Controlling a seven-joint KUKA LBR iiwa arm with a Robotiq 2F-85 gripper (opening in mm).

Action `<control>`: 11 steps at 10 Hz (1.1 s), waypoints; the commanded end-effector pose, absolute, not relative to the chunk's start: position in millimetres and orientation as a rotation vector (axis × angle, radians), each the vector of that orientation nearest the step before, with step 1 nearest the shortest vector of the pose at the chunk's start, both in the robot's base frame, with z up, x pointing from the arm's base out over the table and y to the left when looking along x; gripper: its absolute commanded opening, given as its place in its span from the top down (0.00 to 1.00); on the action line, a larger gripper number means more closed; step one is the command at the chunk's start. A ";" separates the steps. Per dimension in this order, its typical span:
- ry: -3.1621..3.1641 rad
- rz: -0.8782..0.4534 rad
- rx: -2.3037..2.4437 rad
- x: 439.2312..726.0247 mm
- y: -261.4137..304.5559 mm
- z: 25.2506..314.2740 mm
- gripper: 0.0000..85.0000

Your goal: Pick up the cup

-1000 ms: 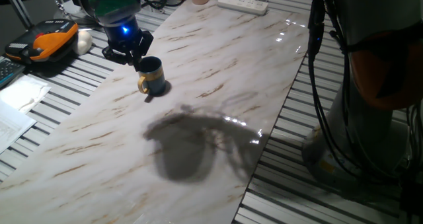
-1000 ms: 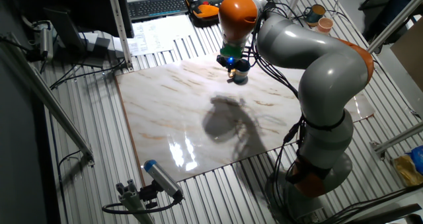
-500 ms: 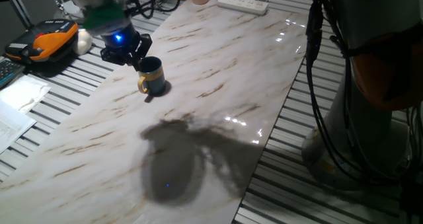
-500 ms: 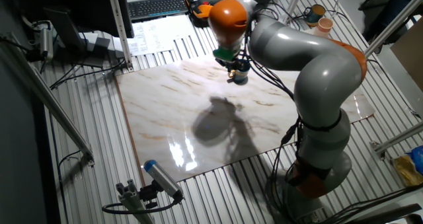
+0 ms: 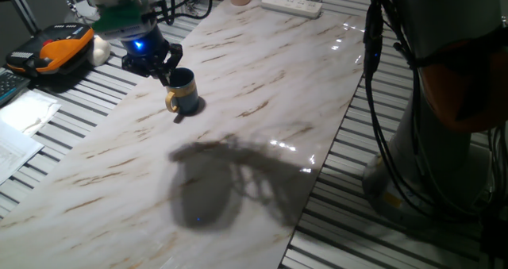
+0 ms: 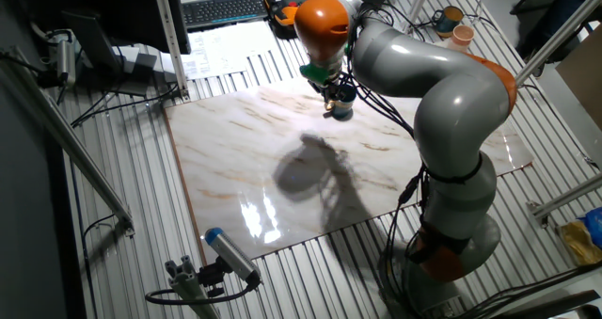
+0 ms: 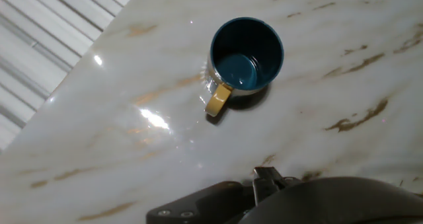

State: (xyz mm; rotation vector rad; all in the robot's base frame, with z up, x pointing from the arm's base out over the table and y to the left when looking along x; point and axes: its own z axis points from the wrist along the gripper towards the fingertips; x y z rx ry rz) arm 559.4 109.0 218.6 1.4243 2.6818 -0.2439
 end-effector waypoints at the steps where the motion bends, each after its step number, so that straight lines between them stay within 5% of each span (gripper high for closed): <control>1: 2.424 -0.251 1.878 559.3 109.0 218.2 1.00; 8: 2.278 -0.338 2.083 564.1 107.1 211.9 1.00; 11: 2.344 -0.244 1.984 564.0 104.0 211.6 1.00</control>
